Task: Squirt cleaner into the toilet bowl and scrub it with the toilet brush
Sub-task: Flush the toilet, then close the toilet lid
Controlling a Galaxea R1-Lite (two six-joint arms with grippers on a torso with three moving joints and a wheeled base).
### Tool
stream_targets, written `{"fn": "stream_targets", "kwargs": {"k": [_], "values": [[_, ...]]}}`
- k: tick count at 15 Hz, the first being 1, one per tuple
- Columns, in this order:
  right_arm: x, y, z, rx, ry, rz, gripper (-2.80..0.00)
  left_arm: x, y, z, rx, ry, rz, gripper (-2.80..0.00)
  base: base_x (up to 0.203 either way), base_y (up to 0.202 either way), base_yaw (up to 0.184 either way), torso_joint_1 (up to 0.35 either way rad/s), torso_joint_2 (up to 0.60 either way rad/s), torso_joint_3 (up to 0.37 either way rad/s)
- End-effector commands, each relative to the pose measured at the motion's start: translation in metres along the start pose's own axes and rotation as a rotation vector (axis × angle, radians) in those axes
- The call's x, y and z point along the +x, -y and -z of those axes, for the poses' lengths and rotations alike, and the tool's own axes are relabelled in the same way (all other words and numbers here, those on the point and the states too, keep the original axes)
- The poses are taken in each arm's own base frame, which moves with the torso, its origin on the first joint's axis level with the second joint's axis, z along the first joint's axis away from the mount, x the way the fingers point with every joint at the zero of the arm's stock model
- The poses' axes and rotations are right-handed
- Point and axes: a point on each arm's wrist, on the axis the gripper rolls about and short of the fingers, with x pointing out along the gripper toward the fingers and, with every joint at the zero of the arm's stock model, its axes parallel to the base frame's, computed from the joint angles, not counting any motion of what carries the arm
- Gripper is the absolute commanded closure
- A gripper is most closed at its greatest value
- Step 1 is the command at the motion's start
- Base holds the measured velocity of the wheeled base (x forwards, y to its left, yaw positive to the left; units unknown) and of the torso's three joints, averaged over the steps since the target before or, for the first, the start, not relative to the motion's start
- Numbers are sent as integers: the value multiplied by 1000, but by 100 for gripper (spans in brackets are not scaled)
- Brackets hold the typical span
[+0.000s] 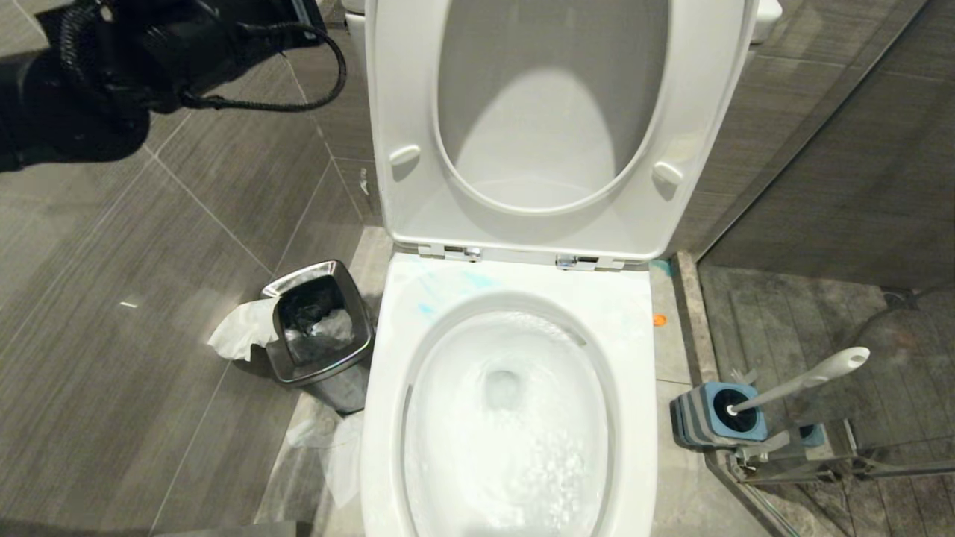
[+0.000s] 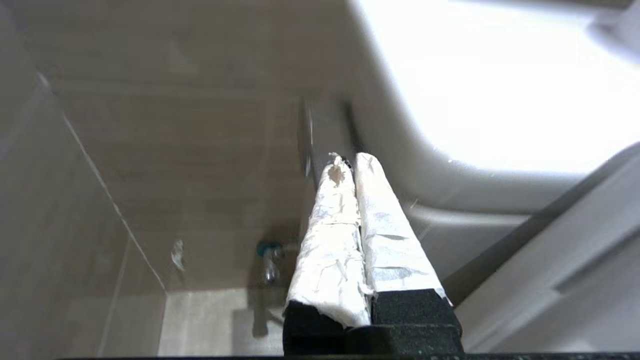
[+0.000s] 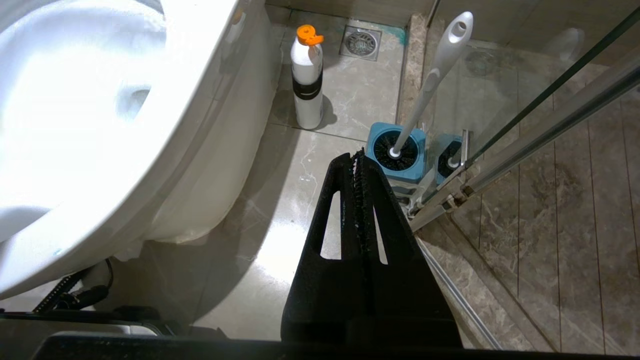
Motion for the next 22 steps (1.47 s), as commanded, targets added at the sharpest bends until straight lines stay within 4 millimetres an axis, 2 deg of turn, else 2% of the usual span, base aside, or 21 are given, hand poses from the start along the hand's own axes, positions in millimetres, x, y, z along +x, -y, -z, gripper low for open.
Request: {"fn": "stream_targets", "kwargs": {"k": [1,4,10,13,18,20,22], "values": [[0,0,0,0,-1,0,0,-33,3,-55,7,121,2,0,0,0,0,0,0,0],[0,0,0,0,-1,0,0,-57,6,-87,12,183,3,0,0,0,0,0,0,0],[0,0,0,0,-1,0,0,-88,8,-111,11,202,-3,0,0,0,0,0,0,0],[0,0,0,0,-1,0,0,-121,13,-109,-11,88,16,0,0,0,0,0,0,0],[0,0,0,0,-1,0,0,-159,28,-92,-41,-10,84,0,0,0,0,0,0,0],[0,0,0,0,-1,0,0,-167,32,-87,-29,-18,108,0,0,0,0,0,0,0],[0,0,0,0,-1,0,0,-170,33,-72,0,-33,114,0,0,0,0,0,0,0]]}}
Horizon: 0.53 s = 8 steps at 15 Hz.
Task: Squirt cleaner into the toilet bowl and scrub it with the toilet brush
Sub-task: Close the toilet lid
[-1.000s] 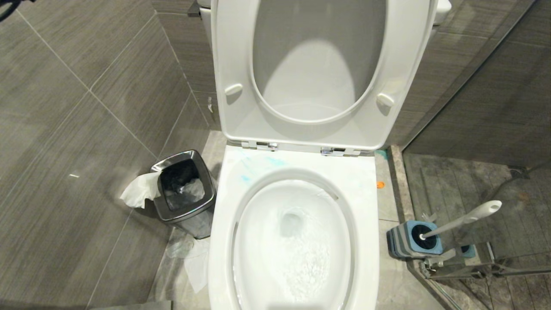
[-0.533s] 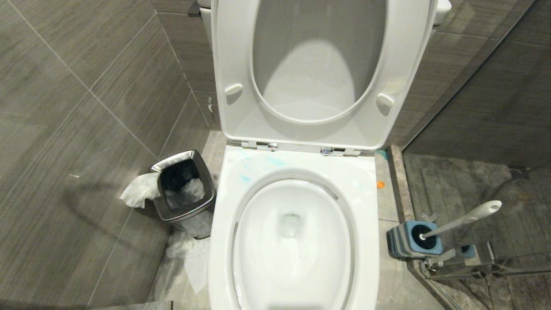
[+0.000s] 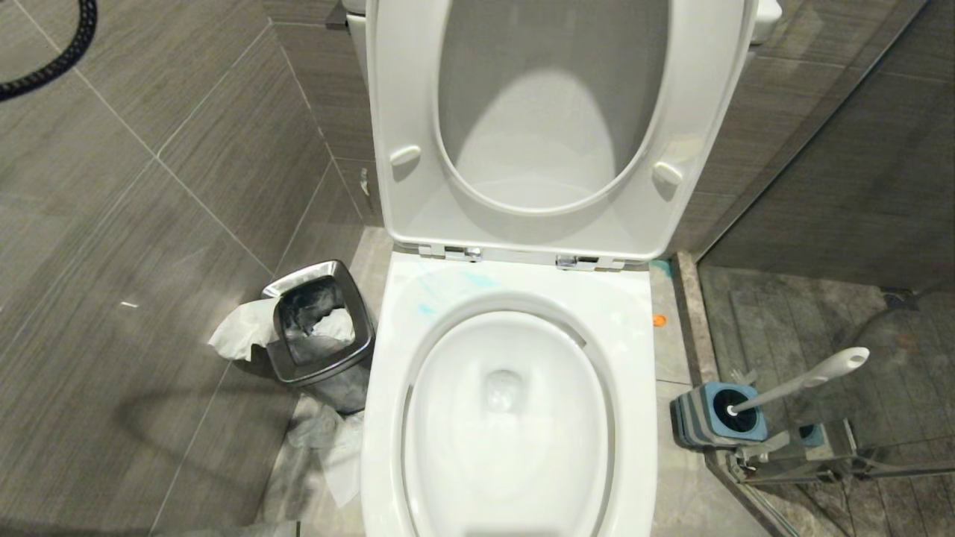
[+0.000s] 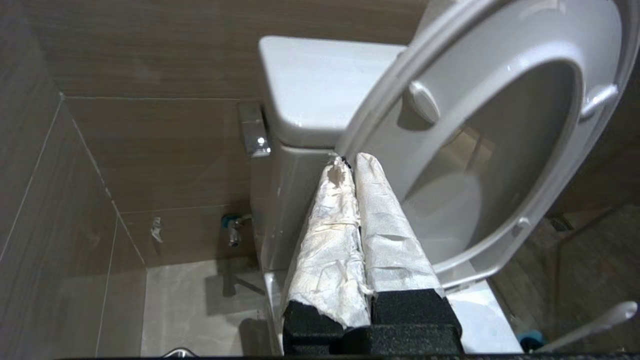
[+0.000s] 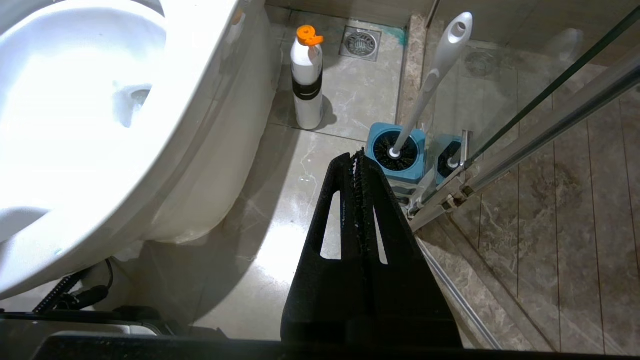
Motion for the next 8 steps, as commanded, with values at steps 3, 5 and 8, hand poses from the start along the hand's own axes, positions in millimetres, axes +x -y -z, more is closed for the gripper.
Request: {"fn": "stream_targets", "kwargs": {"k": [3,5,8], "values": [[0,0,0,0,-1,-1,0,-6,3,14,30,33,26,0,0,0,0,0,0,0],[0,0,0,0,-1,-1,0,-6,4,12,29,36,102,0,0,0,0,0,0,0],[0,0,0,0,-1,-1,0,3,3,15,51,6,138,0,0,0,0,0,0,0]]}}
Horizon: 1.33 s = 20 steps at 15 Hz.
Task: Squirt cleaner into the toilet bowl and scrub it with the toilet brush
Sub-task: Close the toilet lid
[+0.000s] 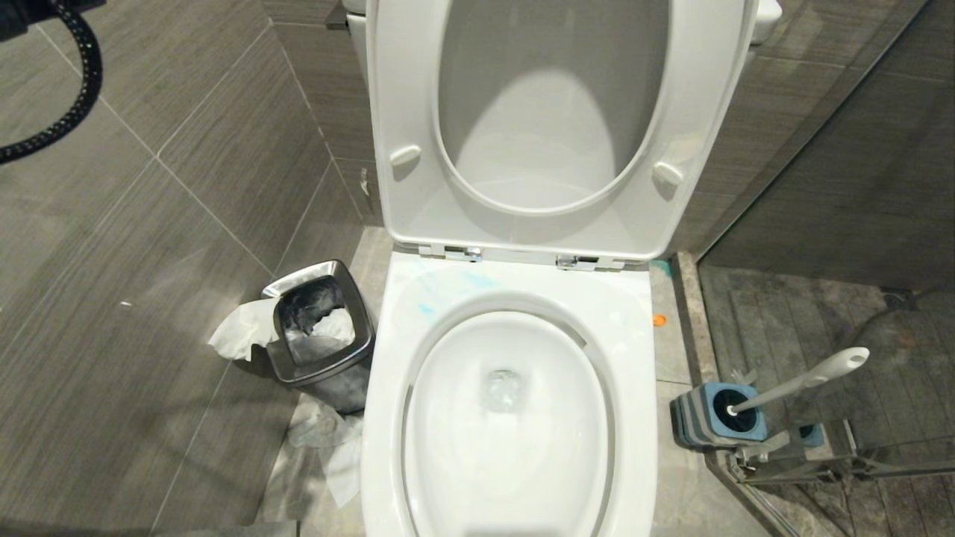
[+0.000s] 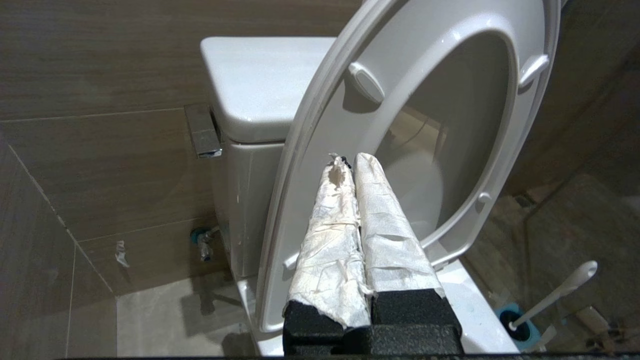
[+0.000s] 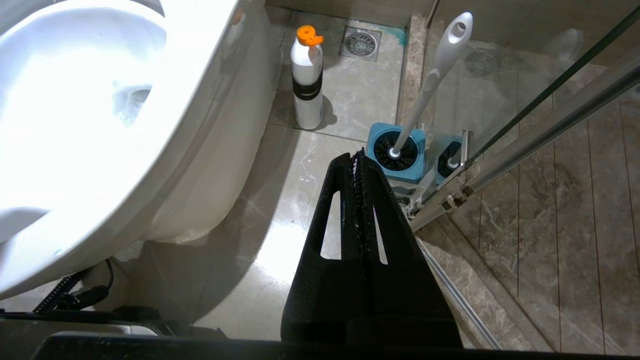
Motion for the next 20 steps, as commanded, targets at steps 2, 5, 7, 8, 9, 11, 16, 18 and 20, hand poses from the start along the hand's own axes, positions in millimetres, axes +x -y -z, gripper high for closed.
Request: {"fn": "stream_targets", "kwargs": {"k": [2,5,7,8,9,11,16,18,20], "values": [[0,0,0,0,-1,-1,0,16,-3,12,11,-34,4,0,0,0,0,0,0,0],[0,0,0,0,-1,-1,0,26,-6,12,12,-29,1,0,0,0,0,0,0,0],[0,0,0,0,-1,-1,0,32,-14,9,24,-17,-27,0,0,0,0,0,0,0],[0,0,0,0,-1,-1,0,36,-20,9,30,-20,-46,0,0,0,0,0,0,0],[0,0,0,0,-1,-1,0,37,-25,8,38,-17,-51,0,0,0,0,0,0,0],[0,0,0,0,-1,-1,0,39,-36,5,55,-19,-78,0,0,0,0,0,0,0],[0,0,0,0,-1,-1,0,37,-42,-5,59,-57,-136,0,0,0,0,0,0,0],[0,0,0,0,-1,-1,0,38,-43,-5,59,-58,-156,0,0,0,0,0,0,0],[0,0,0,0,-1,-1,0,37,-43,-4,59,-63,-182,0,0,0,0,0,0,0]]}}
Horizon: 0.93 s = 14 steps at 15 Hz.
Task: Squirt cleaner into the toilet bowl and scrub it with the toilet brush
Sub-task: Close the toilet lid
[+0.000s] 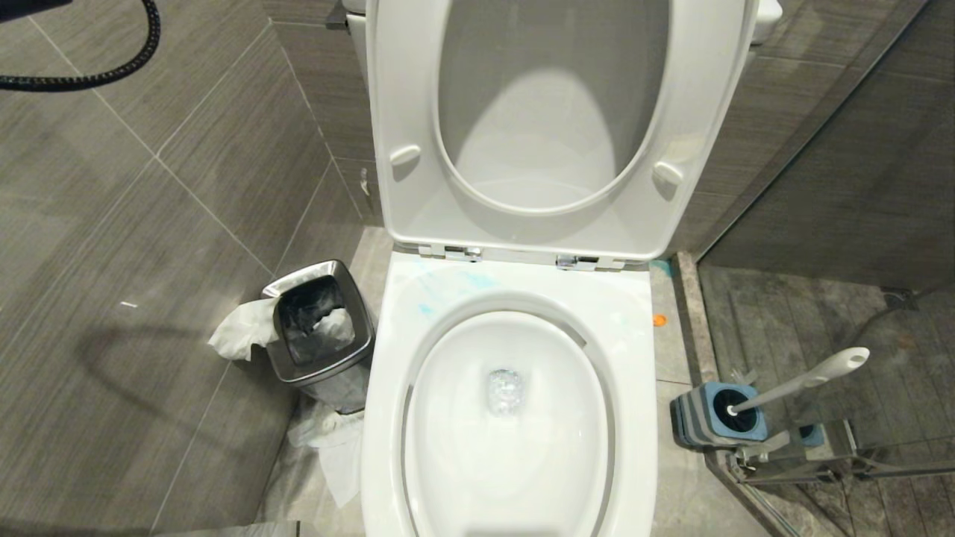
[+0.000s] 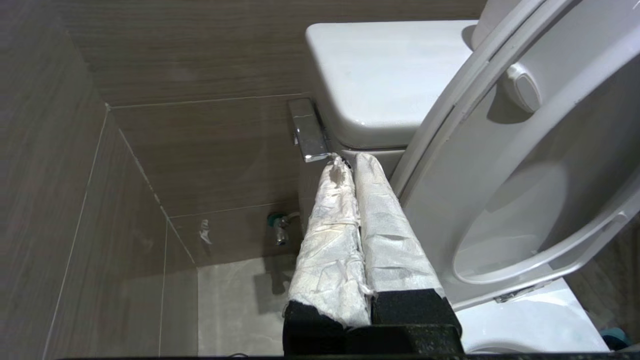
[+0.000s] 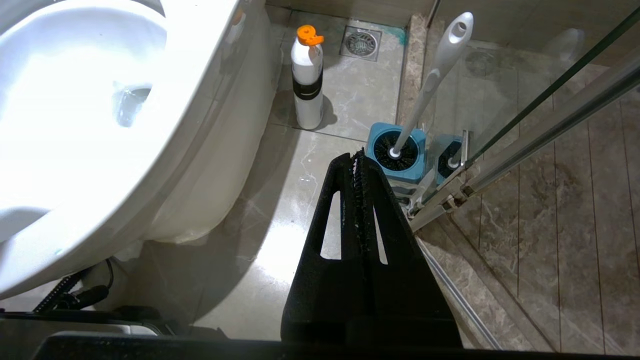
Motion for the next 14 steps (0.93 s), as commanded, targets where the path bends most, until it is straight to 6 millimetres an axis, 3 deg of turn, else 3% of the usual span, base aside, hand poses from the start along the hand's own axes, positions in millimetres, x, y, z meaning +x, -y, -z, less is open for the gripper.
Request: {"fn": "stream_targets", "kwargs": {"k": [1,5,14], "values": [[0,0,0,0,-1,0,0,0,-1,1,-2,-2,-15,0,0,0,0,0,0,0],[0,0,0,0,-1,0,0,0,-5,16,-26,-51,-53,0,0,0,0,0,0,0],[0,0,0,0,-1,0,0,-10,-2,5,-33,-16,-1,0,0,0,0,0,0,0]]}}
